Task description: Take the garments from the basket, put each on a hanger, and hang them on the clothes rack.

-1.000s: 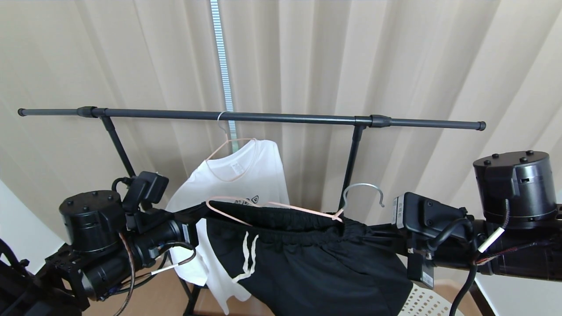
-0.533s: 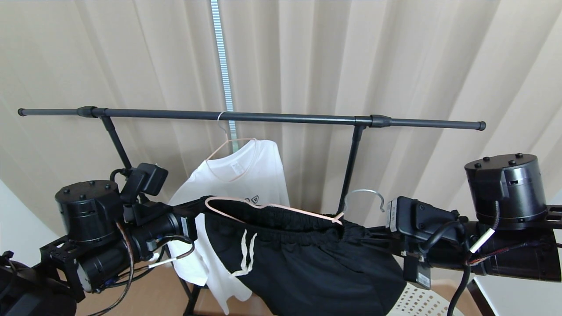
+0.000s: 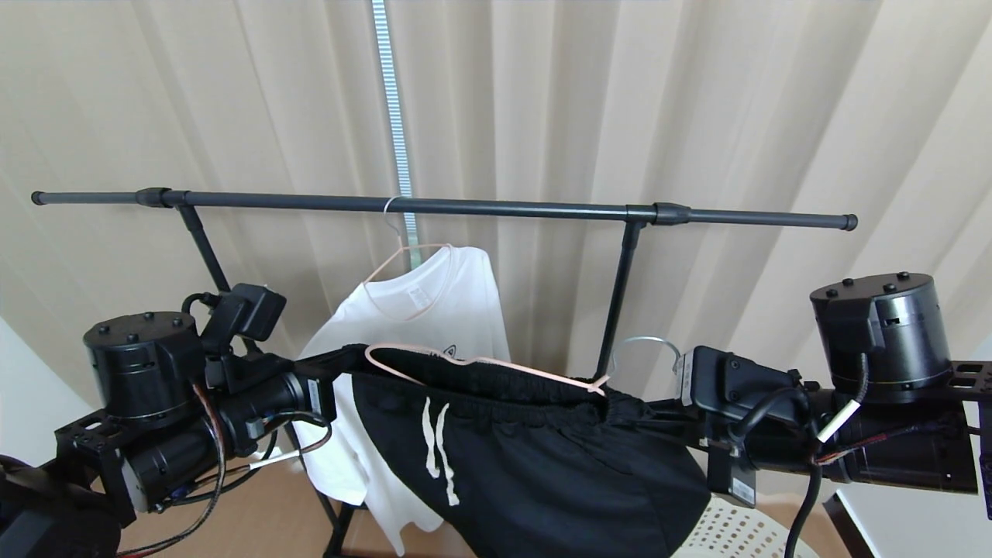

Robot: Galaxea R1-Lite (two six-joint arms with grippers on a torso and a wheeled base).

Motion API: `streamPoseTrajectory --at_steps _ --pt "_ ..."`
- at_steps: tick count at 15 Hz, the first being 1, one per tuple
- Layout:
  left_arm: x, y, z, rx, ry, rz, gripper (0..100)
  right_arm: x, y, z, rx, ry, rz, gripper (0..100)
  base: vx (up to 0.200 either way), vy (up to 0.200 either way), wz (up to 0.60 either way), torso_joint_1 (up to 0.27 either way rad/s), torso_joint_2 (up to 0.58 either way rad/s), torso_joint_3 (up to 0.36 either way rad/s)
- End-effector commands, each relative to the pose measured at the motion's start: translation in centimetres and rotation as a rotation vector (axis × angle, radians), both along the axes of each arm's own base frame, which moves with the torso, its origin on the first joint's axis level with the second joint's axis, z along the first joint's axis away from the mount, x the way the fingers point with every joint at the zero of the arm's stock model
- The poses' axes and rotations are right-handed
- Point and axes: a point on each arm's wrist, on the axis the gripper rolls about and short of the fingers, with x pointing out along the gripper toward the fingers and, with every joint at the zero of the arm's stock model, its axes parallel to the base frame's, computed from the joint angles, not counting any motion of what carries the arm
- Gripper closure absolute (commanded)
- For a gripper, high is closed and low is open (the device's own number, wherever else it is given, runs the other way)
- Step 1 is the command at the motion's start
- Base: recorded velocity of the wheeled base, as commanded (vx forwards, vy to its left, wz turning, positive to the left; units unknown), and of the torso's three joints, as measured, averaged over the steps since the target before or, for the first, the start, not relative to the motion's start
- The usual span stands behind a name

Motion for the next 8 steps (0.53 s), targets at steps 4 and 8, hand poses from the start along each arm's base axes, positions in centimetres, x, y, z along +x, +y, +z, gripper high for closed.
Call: streamPoseTrajectory --at_steps 4,8 --pt "-0.4 0.0 2.4 0.002 0.003 -0.006 100 0.3 0.1 -0.4 -0.020 0.003 -0.013 100 0.000 0.000 0.00 0.000 0.00 0.000" --pt "-0.7 -0.3 3.8 0.014 0.020 -0.021 100 0.5 0.2 -0.8 -0.039 0.012 -0.027 100 0.000 0.000 0.00 0.000 0.00 0.000"
